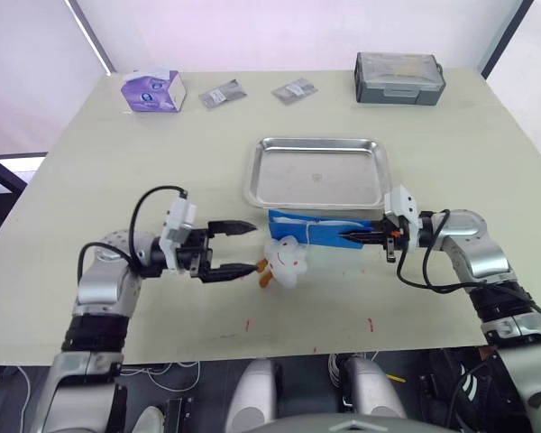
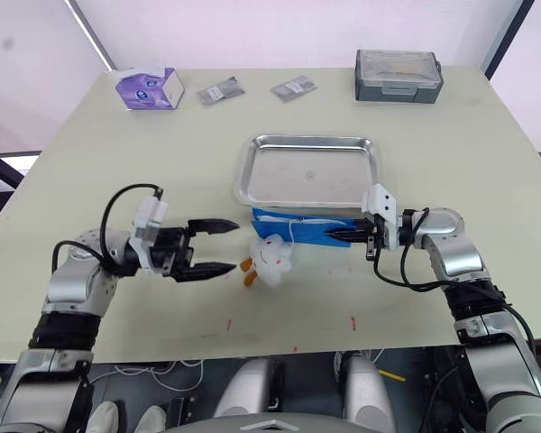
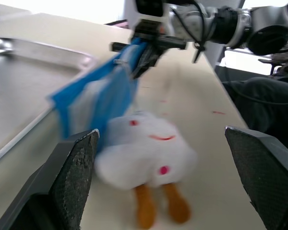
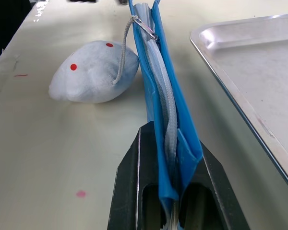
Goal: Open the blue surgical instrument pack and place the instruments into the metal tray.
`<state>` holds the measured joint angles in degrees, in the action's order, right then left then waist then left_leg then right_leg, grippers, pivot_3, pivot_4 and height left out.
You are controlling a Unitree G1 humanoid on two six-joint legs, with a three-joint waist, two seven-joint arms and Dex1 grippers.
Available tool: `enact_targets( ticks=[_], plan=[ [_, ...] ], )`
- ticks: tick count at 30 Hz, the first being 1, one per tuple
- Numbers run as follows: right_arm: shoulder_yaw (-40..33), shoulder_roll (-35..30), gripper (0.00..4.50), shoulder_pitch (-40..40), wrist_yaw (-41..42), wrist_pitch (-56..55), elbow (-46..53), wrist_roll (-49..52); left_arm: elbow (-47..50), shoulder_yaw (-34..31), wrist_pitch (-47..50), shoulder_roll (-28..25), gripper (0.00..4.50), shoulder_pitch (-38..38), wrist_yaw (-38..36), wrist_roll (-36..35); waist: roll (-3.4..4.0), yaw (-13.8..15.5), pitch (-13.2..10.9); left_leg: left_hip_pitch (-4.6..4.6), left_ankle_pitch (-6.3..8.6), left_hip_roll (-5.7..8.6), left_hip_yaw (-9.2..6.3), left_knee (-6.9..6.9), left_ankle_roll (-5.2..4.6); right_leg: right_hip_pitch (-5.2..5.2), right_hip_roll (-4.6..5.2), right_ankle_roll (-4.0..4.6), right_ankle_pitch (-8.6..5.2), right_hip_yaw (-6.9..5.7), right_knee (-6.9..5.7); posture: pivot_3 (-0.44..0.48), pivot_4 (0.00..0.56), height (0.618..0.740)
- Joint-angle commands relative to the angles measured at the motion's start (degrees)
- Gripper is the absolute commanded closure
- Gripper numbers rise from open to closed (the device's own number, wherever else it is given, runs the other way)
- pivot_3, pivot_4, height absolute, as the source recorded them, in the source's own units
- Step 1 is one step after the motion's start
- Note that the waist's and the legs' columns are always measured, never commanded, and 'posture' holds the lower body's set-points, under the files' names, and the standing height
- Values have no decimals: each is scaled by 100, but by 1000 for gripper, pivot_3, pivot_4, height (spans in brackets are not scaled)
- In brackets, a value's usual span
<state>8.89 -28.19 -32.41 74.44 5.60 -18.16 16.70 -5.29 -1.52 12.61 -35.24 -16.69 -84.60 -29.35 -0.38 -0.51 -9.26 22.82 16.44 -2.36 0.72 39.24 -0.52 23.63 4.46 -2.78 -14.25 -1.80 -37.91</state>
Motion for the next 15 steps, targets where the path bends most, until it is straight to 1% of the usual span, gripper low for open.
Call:
enact_targets(
  ticks=[1,3,8,11,12,13,15],
  plan=[
    [-111,26,4500,-131,19,-108,107,69,316,230,-59,114,66,78,296,202,0,-4,0,0,0,0,0,0,0,0,0,0,0,0,0,0,150,727],
    [-118,32,4500,-137,20,-120,89,66,251,469,-229,168,66,104,415,482,0,-11,0,0,0,0,0,0,0,0,-1,0,0,1,0,0,150,727],
    [-121,44,4500,-77,-10,-118,146,70,-42,849,-701,532,66,62,837,998,0,-2,0,-2,0,0,2,0,0,0,-1,0,0,2,0,0,150,727],
    [-134,51,4500,-55,-48,-104,185,79,-245,910,-921,643,785,32,983,1156,0,0,1,-2,-1,0,2,0,1,0,-1,0,0,2,0,0,150,727],
    [-147,47,4500,-59,-53,-103,183,85,-281,899,-940,670,1389,7,1011,1142,0,2,1,-3,0,0,2,0,0,-1,-1,0,0,2,0,0,150,727],
    [-157,43,4500,-61,-58,-104,181,90,-312,878,-981,685,1752,-22,1046,1135,0,2,1,-3,0,0,2,0,0,-1,-1,0,0,2,0,0,150,727],
    [-168,32,4500,-60,-52,-109,176,99,-364,842,-1028,680,2722,-80,1078,1117,0,2,1,-3,0,0,3,0,0,-1,0,0,0,2,0,0,150,727]
  ],
)
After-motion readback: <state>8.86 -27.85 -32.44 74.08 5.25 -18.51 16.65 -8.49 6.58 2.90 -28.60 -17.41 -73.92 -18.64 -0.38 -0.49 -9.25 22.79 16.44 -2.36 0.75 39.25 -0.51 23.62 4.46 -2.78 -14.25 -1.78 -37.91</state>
